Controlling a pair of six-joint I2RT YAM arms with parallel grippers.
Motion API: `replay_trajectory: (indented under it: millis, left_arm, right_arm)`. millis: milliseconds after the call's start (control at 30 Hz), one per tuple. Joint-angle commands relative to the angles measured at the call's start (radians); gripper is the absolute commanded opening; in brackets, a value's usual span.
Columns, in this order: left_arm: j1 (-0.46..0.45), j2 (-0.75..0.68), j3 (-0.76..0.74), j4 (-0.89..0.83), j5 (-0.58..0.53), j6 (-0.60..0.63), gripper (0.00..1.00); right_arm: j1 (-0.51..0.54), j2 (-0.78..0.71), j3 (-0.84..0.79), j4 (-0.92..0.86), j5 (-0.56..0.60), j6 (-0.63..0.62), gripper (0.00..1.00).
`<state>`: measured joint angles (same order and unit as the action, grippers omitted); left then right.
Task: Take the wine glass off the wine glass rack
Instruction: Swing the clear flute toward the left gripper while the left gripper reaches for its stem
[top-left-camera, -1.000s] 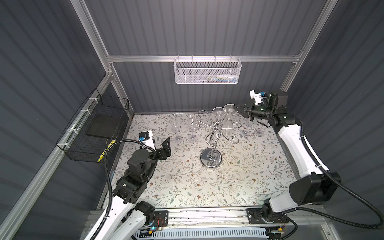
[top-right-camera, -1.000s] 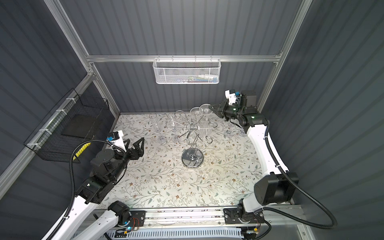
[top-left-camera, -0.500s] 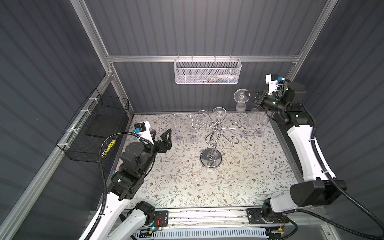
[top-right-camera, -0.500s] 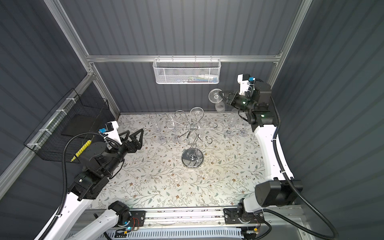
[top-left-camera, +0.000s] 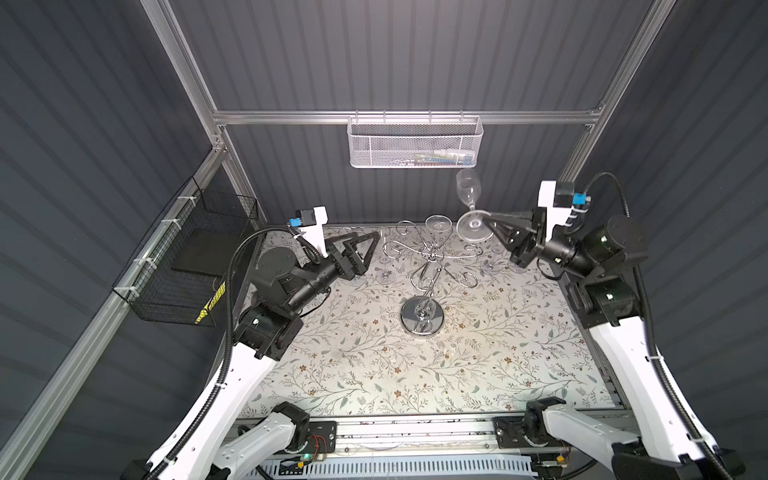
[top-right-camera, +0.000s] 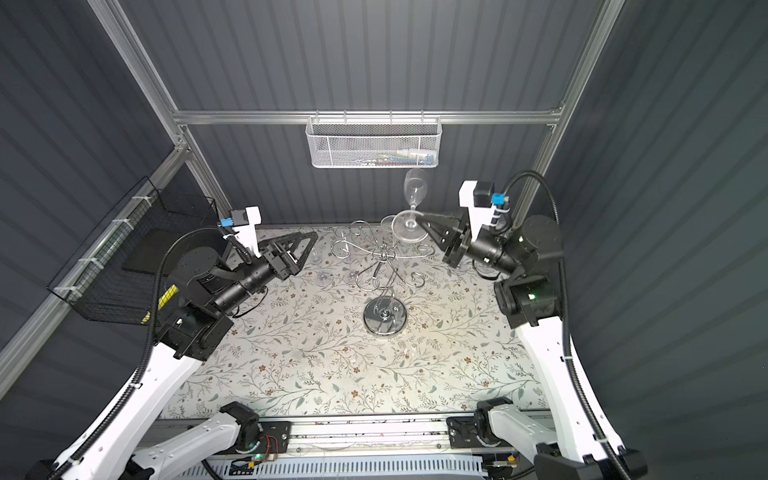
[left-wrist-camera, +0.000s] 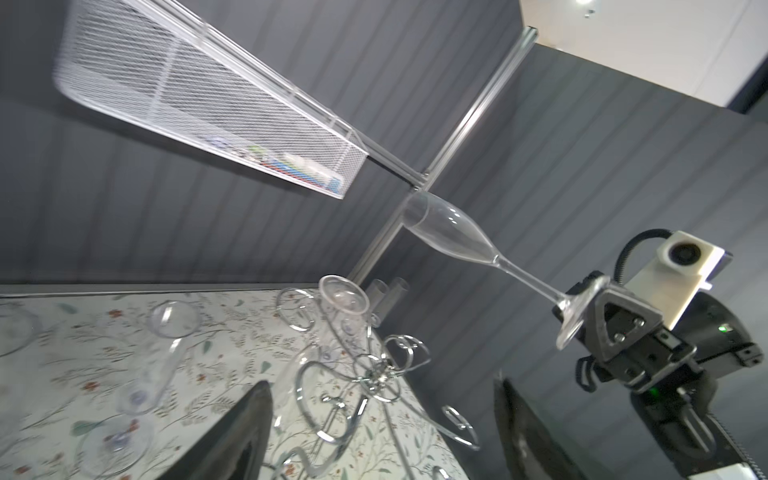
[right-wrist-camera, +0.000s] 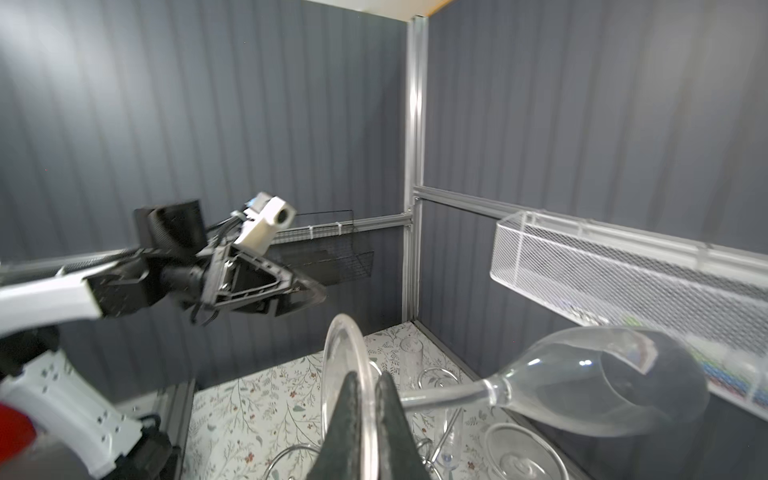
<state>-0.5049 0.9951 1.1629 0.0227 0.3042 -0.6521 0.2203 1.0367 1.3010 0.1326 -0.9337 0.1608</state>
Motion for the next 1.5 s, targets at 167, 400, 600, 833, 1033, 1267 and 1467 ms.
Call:
replay_trajectory:
  millis: [167, 400, 600, 833, 1033, 1267, 1467]
  left_arm:
    - [-0.033, 0.129, 0.053, 0.272, 0.304, -0.161, 0.85]
    - [-0.159, 0.213, 0.109, 0.276, 0.373, -0.115, 0.84]
    - [-0.185, 0.26, 0.118, 0.349, 0.443, -0.178, 0.76]
    - [-0.214, 0.277, 0.106, 0.375, 0.443, -0.2, 0.61]
    - [-0.235, 0.295, 0.109, 0.404, 0.468, -0.222, 0.53]
    - [-0.249, 0.305, 0.109, 0.394, 0.474, -0.227, 0.4]
    - [-0.254, 0.302, 0.107, 0.395, 0.46, -0.227, 0.27]
  right_arm:
    - [0.131, -0.151, -0.158, 0.014, -0.013, -0.473, 0.0]
    - [0.24, -0.197, -0.222, 0.013, 0.084, -0.64, 0.0]
    - [0.324, -0.206, -0.23, -0.017, 0.152, -0.762, 0.0]
    - [0.417, -0.204, -0.226, -0.087, 0.241, -0.912, 0.0]
    - [0.478, -0.198, -0.218, -0.131, 0.317, -1.015, 0.0]
    - [0.521, -0.187, -0.214, -0.139, 0.372, -1.078, 0.0]
    - [0.556, -0.17, -0.202, -0.165, 0.443, -1.153, 0.0]
